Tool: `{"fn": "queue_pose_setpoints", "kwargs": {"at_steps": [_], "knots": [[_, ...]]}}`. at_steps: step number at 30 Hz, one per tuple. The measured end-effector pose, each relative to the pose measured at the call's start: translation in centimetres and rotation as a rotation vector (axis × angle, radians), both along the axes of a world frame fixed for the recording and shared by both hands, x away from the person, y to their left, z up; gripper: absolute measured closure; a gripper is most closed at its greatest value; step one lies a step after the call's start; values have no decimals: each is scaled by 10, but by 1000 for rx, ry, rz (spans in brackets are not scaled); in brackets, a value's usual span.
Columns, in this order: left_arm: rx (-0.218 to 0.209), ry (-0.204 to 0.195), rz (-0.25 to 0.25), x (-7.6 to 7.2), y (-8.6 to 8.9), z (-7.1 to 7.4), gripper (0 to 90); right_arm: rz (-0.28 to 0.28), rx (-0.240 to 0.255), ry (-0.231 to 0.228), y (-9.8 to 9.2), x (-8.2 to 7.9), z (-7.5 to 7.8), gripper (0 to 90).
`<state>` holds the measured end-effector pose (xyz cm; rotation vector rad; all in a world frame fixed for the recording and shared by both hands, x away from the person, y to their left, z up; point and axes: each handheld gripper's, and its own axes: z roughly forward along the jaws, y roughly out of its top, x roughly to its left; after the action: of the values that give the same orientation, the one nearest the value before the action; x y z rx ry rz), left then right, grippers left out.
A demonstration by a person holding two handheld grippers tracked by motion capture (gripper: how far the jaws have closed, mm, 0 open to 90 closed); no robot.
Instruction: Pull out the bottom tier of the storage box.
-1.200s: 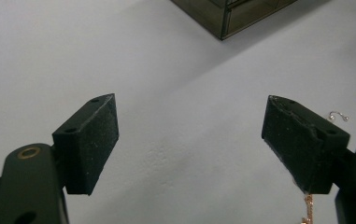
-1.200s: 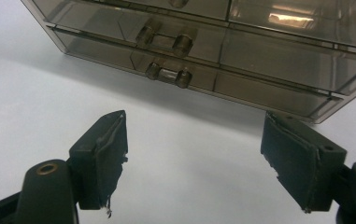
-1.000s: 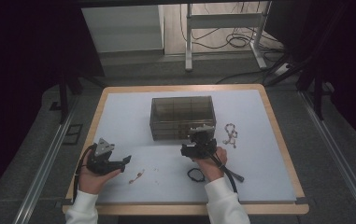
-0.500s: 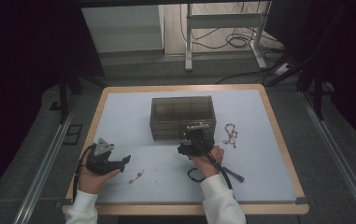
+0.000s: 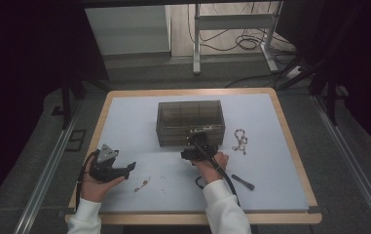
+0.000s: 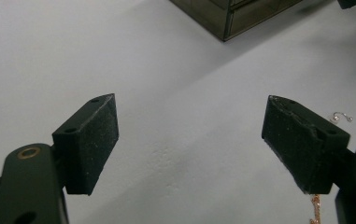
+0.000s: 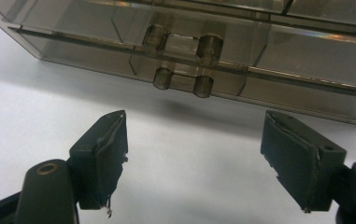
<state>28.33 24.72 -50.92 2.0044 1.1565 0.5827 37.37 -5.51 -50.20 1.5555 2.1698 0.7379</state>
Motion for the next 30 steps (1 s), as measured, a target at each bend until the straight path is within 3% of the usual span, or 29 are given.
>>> {"fn": "queue_pose_setpoints", "kwargs": {"at_steps": [22, 30], "knots": [[-3, 0, -4, 1, 2, -1, 193, -44, -12, 48, 15, 11, -5, 276], [-9, 1, -5, 1, 4, -2, 193, -91, -8, 74, 16, 17, -6, 312]]}}
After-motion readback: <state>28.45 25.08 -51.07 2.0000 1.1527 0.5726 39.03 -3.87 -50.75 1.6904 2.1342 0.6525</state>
